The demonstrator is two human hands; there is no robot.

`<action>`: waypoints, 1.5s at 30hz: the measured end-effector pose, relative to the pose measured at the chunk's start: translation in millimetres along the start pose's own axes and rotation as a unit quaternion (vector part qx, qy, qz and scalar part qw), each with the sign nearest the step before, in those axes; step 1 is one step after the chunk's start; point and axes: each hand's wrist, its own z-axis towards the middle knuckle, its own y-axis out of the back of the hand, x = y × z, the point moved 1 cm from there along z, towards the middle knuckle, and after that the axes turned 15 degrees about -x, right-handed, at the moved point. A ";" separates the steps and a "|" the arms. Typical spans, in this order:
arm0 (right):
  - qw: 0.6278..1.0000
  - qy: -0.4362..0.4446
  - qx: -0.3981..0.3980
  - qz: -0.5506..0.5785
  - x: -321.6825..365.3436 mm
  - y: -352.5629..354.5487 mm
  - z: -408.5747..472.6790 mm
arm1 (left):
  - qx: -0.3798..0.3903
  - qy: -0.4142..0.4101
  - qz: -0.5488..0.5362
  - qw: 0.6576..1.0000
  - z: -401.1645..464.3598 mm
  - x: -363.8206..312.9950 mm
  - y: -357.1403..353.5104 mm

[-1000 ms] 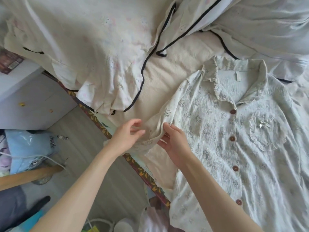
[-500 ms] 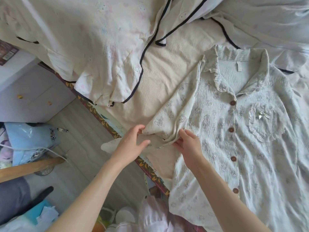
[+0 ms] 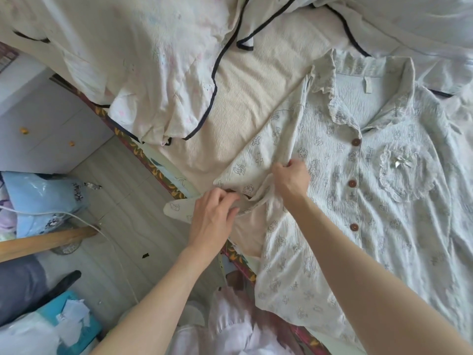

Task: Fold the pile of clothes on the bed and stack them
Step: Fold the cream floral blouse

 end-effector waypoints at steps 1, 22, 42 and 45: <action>0.998 -0.044 0.030 0.037 -0.6 4.0 0.9 | -0.003 -0.016 -0.008 1.000 0.8 -4.5 0.3; 0.904 -0.028 0.256 0.341 91.3 14.8 -5.0 | 0.219 0.244 -0.179 0.928 97.9 74.9 96.7; 0.909 0.373 0.175 -0.065 32.8 -12.3 -12.4 | -0.045 0.148 -0.075 0.985 172.5 -5.8 136.9; 0.964 0.221 0.120 0.085 -2.9 39.2 -9.9 | -0.003 0.119 -0.117 0.986 171.8 -60.4 115.6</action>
